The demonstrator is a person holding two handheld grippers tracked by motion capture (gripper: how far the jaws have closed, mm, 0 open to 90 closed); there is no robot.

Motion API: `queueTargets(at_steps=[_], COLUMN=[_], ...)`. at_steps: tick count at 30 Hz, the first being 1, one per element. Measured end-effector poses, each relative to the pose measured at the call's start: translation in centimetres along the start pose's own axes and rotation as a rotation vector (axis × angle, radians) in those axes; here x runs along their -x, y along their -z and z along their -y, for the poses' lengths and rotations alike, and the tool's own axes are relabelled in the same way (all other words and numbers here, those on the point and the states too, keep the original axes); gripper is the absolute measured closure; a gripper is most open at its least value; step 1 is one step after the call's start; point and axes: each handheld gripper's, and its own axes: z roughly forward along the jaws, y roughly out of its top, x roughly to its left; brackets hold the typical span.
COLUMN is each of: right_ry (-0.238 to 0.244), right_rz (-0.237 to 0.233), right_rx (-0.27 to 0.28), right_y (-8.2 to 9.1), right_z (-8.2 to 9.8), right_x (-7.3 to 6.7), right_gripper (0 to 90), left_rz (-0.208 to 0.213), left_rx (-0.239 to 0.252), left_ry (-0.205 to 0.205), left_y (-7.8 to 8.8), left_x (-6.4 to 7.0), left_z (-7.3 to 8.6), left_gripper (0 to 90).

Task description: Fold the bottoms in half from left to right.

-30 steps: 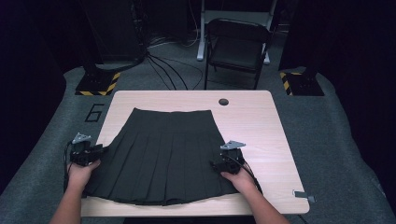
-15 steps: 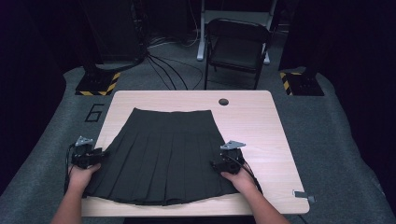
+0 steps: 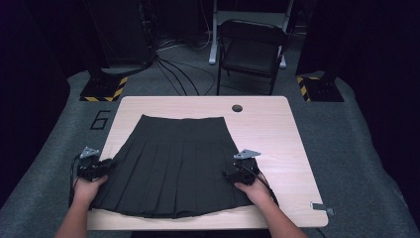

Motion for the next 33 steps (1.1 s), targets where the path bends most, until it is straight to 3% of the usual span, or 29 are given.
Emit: queueTargets(at_steps=[5,6,13,18,33], right_ry=[0.002,0.002,0.002,0.001,0.0], right_rz=[0.0,-0.001,0.0,-0.001,0.0], right_rx=[-0.001,-0.002,-0.001,-0.001,0.0], right_y=[0.0,0.0,0.0,0.0,0.0], right_z=[0.0,0.0,0.0,0.0,0.0], right_x=[0.0,0.0,0.0,0.0,0.0], right_gripper=[14.9,14.9,14.9,14.9,14.9], left_rz=[0.026,0.036,0.042,0.052,0.107], left_rx=[-0.003,-0.021,-0.018,-0.019,0.028], left_ry=[0.009,0.012,0.024,-0.017,-0.072], left_y=[-0.1,0.1,0.2,1.0,2.4], left_x=[0.1,0.0,0.1,0.7,2.9], left_z=[0.0,-0.1,-0.5,-1.3,-3.0], left_gripper=[80.9,81.8,85.1,85.4,85.7])
